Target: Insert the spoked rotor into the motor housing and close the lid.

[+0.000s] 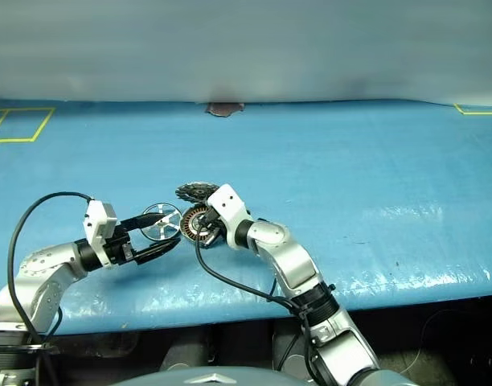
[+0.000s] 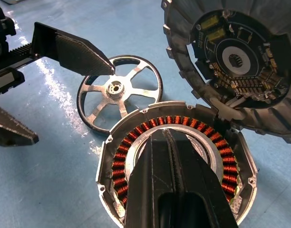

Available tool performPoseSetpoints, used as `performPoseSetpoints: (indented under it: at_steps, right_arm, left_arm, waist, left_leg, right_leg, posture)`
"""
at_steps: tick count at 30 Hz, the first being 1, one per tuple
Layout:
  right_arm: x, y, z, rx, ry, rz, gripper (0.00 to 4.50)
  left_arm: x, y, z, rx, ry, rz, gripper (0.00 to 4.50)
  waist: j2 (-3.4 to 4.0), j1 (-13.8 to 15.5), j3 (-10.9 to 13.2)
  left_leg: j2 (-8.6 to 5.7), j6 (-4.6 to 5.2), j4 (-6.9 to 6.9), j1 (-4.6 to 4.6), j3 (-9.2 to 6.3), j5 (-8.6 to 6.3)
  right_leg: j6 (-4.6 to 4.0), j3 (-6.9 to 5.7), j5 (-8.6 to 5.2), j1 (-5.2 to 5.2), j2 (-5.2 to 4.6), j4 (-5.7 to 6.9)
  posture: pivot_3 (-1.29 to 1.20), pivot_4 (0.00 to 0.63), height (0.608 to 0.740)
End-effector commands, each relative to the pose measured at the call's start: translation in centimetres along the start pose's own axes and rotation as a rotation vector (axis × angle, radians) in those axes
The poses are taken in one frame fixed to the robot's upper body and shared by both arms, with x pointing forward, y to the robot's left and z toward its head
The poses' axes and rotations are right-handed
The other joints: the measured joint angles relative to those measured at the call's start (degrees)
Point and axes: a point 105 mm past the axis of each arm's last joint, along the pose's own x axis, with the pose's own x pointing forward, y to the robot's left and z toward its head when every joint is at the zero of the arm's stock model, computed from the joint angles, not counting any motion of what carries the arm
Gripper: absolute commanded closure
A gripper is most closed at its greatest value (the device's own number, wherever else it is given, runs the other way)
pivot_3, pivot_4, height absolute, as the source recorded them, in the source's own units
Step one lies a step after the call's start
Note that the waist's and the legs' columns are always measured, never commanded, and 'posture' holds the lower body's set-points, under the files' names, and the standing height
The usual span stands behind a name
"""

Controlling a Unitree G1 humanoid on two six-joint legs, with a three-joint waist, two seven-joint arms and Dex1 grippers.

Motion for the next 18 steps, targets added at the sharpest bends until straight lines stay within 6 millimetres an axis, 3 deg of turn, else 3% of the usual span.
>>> performPoseSetpoints:
  at_steps: [1, 9, 16, 18]
  right_arm:
    - [-1.0, 0.7, 1.9, -0.072, -0.099, 0.035, 4.48]
    - [-3.0, 1.3, 1.7, -0.147, -0.093, 0.048, 4.48]
    - [-3.1, 2.8, 1.4, -0.207, -0.061, 0.124, 4.48]
    - [-2.9, 2.8, 1.5, -0.206, -0.069, 0.124, 4.11]
  left_arm:
    - [-0.7, 0.5, 1.7, 0.064, -0.028, 0.037, 0.0]
    - [-1.3, 1.8, 2.2, 0.151, 0.03, 0.097, 0.0]
    - [-0.8, 2.9, 2.8, 0.304, 0.171, 0.087, 0.0]
    - [-0.4, 3.1, 3.3, 0.324, 0.168, 0.068, 0.0]
  waist:
    - [0.0, 0.02, 0.0]
    - [-0.01, 0.07, 0.0]
    - [-0.03, 0.25, 0.01]
    - [-0.03, 0.27, 0.01]
  left_leg:
    - [0.0, 0.0, 0.0, 0.0, 0.0, 0.0]
    - [0.01, 0.0, 0.0, 0.02, 0.0, 0.0]
    - [0.0, 0.0, 0.01, 0.02, 0.01, 0.0]
    - [0.0, 0.0, 0.0, 0.01, 0.02, 0.0]
  right_leg:
    - [0.0, 0.0, -0.01, 0.0, -0.01, 0.0]
    - [-0.01, 0.0, -0.01, 0.01, 0.0, 0.0]
    - [-0.02, 0.0, -0.02, 0.0, 0.0, 0.01]
    - [-0.02, 0.0, -0.02, 0.0, 0.0, 0.0]
  posture:
    - [0.0, 0.15, 0.74]
    - [0.0, 0.15, 0.74]
    - [0.0, 0.15, 0.74]
    - [0.0, 0.15, 0.74]
